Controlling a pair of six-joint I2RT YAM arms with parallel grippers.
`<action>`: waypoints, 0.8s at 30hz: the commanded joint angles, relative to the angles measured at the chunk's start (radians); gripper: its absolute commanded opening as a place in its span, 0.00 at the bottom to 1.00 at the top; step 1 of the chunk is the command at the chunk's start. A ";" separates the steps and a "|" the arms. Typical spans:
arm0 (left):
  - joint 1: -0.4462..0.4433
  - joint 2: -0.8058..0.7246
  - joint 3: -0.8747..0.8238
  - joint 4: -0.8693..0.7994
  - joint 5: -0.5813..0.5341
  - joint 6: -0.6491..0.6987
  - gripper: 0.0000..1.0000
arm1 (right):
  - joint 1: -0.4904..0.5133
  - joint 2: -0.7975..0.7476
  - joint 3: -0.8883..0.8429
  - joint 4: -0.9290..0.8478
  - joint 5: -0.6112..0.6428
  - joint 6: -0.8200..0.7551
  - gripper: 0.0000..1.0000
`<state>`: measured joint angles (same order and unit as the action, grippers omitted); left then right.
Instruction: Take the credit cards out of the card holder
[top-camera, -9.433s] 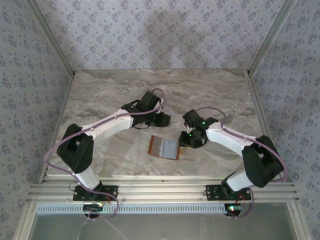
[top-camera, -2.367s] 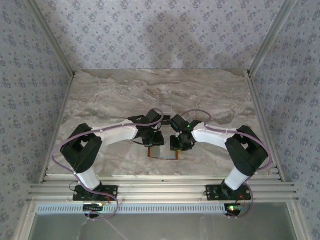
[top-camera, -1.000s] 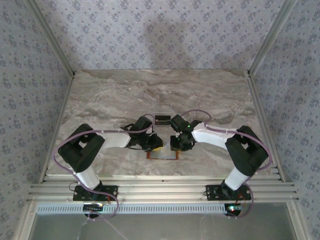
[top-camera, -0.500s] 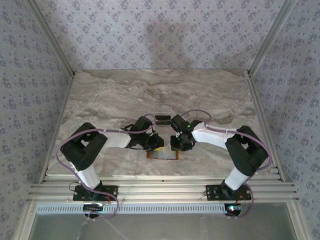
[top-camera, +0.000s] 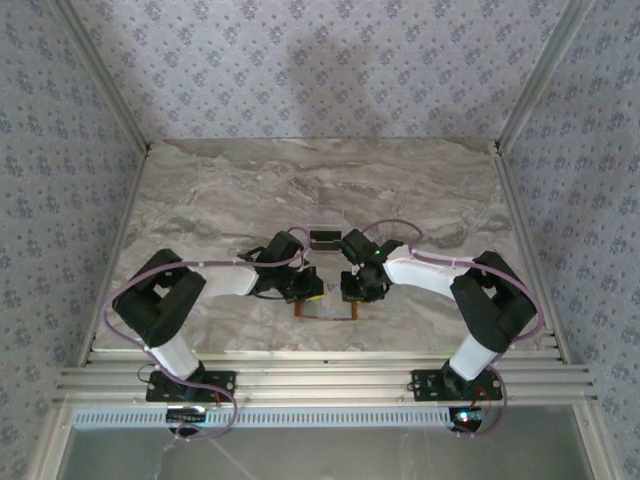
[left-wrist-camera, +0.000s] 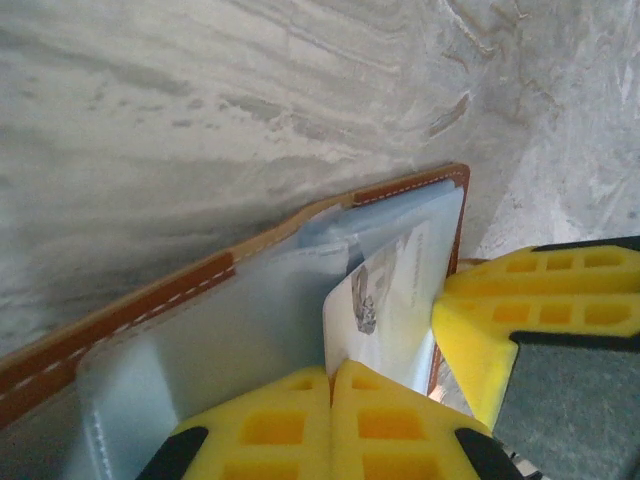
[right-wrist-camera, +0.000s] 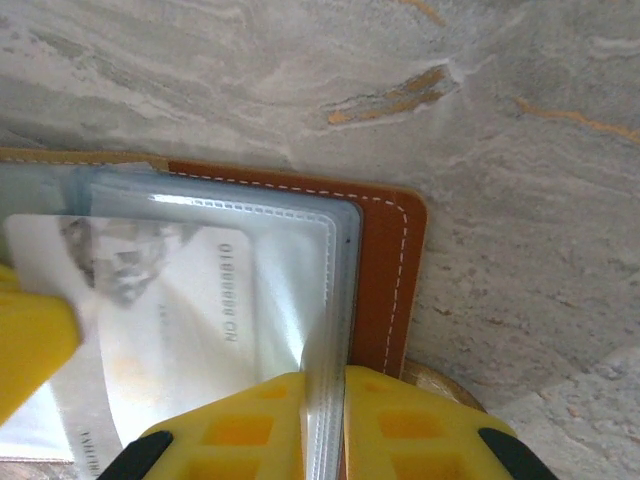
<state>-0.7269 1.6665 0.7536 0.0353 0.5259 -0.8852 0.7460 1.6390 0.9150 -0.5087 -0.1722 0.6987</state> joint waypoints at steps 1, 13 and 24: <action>0.009 -0.061 0.050 -0.238 -0.073 0.115 0.05 | 0.003 0.017 -0.014 -0.048 0.007 -0.008 0.17; 0.008 -0.164 0.237 -0.599 -0.219 0.409 0.00 | 0.000 -0.021 -0.002 -0.063 0.013 -0.012 0.17; 0.006 -0.202 0.396 -0.707 -0.271 0.850 0.00 | -0.006 -0.090 0.031 -0.125 0.020 -0.025 0.17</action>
<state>-0.7216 1.4883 1.0885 -0.6083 0.2905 -0.2256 0.7452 1.5860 0.9161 -0.5720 -0.1711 0.6884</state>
